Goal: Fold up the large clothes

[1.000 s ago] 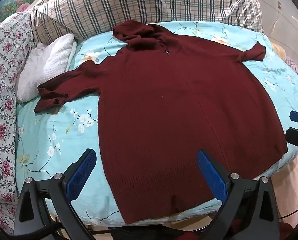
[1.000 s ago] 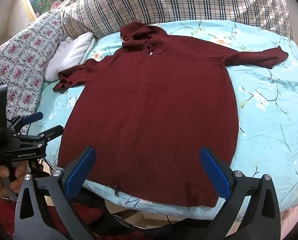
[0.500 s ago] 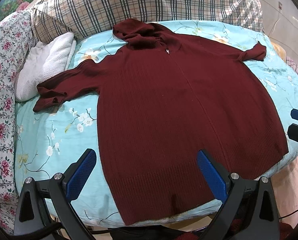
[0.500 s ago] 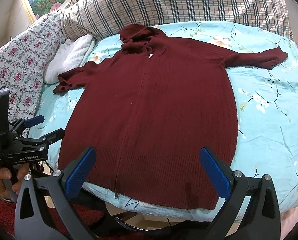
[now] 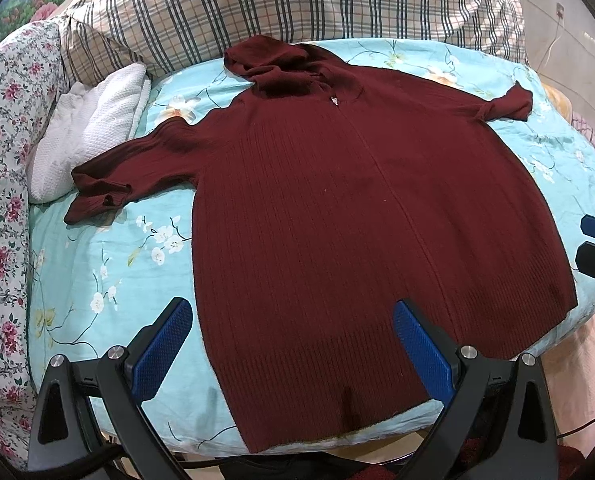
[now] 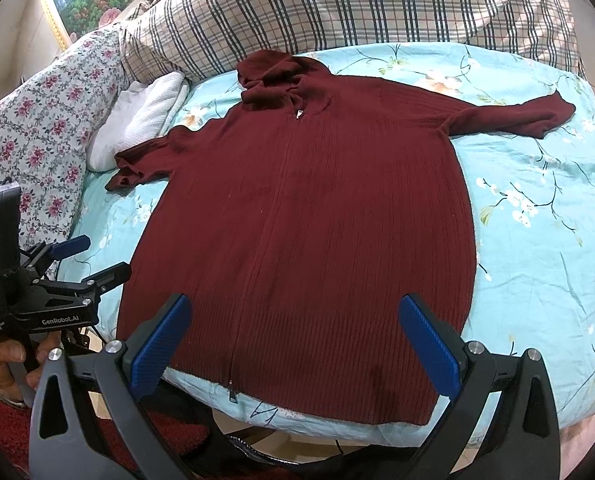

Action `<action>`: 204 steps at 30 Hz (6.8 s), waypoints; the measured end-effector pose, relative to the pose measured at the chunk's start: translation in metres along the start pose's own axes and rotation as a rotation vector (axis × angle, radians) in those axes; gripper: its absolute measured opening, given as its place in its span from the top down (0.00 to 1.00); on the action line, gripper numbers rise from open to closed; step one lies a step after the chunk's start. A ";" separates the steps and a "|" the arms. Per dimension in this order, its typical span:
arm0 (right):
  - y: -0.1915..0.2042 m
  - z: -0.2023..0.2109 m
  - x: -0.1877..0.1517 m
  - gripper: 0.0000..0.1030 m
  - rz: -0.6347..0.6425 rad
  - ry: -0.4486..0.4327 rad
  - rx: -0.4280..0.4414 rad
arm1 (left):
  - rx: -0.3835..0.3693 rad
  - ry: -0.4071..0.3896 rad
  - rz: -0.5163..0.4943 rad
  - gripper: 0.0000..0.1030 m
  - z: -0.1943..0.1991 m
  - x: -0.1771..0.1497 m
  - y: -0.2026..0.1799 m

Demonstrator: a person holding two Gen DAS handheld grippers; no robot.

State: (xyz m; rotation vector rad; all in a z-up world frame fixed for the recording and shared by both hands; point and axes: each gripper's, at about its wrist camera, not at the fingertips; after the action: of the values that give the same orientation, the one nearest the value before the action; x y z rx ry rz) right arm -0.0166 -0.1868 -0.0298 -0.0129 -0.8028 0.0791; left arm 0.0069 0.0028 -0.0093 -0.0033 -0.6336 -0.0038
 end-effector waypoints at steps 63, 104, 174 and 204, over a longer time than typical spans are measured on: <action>-0.472 -0.083 0.145 0.32 -0.595 -0.143 -0.442 | -0.043 0.019 0.103 0.02 -0.122 0.115 -0.021; -0.018 -0.245 0.192 0.96 -0.126 -0.035 0.530 | -0.237 0.075 0.380 0.02 -0.127 0.106 0.082; -0.166 -0.190 0.121 0.54 -0.213 0.073 -0.005 | -0.075 -0.119 0.458 0.45 -0.172 0.176 0.158; -0.085 -0.138 0.119 0.54 -0.227 -0.040 0.215 | -0.274 -0.120 0.403 0.92 -0.106 0.206 0.139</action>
State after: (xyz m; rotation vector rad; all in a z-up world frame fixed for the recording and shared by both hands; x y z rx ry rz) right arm 0.1704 -0.2600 -0.0371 0.2831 -0.8281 -0.0503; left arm 0.2365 0.1411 0.0265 -0.3979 -0.7400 0.3009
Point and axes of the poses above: each gripper's, at about its wrist camera, not at the fingertips, and z roughly against the way its jaws point, y to its left, x to its top, and after that the axes turned 13 degrees about z, right-handed
